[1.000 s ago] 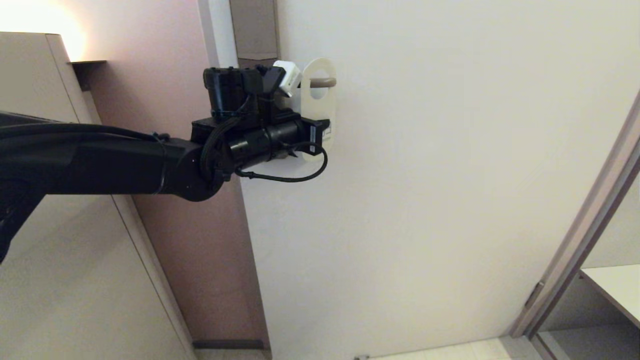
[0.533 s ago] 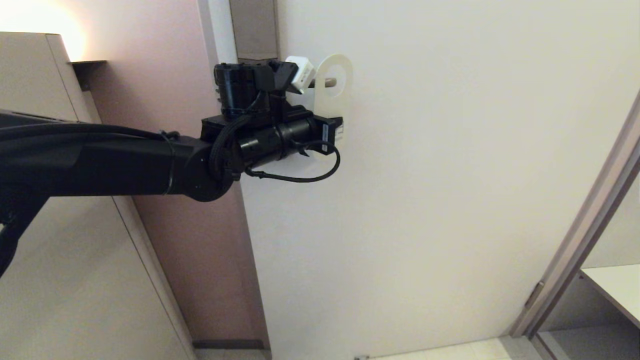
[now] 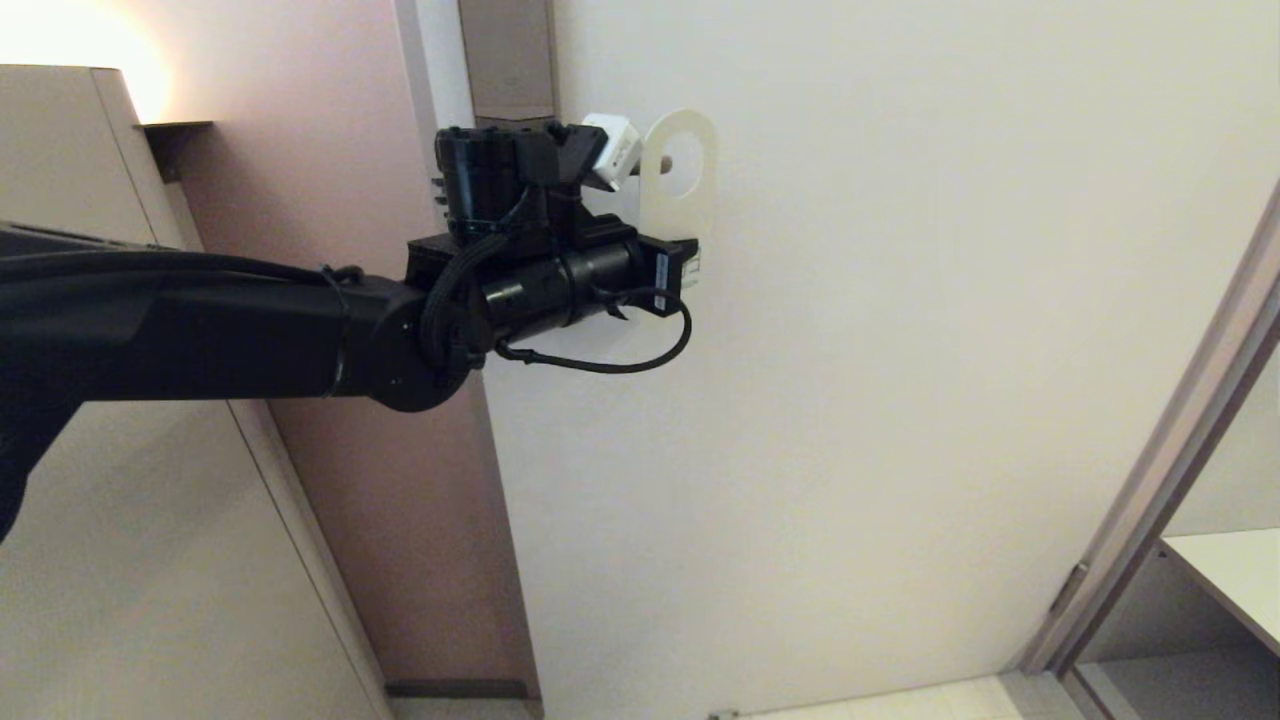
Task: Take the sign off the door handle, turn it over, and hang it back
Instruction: Take down the sign, then hand it to the other hand
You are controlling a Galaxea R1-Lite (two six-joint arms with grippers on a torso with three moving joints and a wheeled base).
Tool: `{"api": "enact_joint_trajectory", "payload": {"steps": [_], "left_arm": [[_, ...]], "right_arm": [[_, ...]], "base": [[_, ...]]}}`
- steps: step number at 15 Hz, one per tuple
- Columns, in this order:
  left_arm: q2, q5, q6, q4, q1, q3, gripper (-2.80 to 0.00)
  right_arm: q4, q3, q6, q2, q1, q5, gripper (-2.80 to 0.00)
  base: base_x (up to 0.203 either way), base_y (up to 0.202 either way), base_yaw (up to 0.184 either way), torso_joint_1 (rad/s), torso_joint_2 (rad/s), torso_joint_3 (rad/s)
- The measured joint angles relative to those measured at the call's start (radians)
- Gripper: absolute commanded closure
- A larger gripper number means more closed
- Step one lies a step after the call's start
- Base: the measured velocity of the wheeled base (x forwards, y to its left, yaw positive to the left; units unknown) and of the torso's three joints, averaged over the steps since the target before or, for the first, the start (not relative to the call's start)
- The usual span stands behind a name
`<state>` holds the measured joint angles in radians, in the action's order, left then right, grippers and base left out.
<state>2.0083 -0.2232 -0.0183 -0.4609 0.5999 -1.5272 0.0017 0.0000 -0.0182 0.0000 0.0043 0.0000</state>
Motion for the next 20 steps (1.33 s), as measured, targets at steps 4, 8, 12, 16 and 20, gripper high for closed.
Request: {"api": "enact_joint_trajectory", "payload": {"steps": [4,8,12,16,20], "left_arm": [[-0.074,-0.041,0.004,-0.002,0.032,0.106,0.00],[-0.176,-0.142,0.009,-0.003,0.078,0.218,0.00],[-0.284,-0.195,0.035,-0.002,0.113,0.316,0.00],[-0.395,-0.200,0.115,0.012,0.124,0.389,0.00],[-0.493,-0.201,0.116,0.017,0.126,0.492,0.00]], "right_arm": [[0.000,0.000,0.000,0.000,0.000,0.000,0.00],[0.000,0.000,0.000,0.000,0.000,0.000,0.00],[0.000,0.000,0.000,0.000,0.000,0.000,0.00],[0.000,0.000,-0.006,0.000,0.000,0.001,0.00],[0.002,0.000,-0.024,0.000,0.000,0.005,0.00]], "base": [[0.000,0.000,0.000,0.000,0.00,0.000],[0.000,0.000,0.000,0.000,0.00,0.000],[0.000,0.000,0.000,0.000,0.00,0.000],[0.000,0.000,0.000,0.000,0.00,0.000],[0.000,0.000,0.000,0.000,0.00,0.000]]}}
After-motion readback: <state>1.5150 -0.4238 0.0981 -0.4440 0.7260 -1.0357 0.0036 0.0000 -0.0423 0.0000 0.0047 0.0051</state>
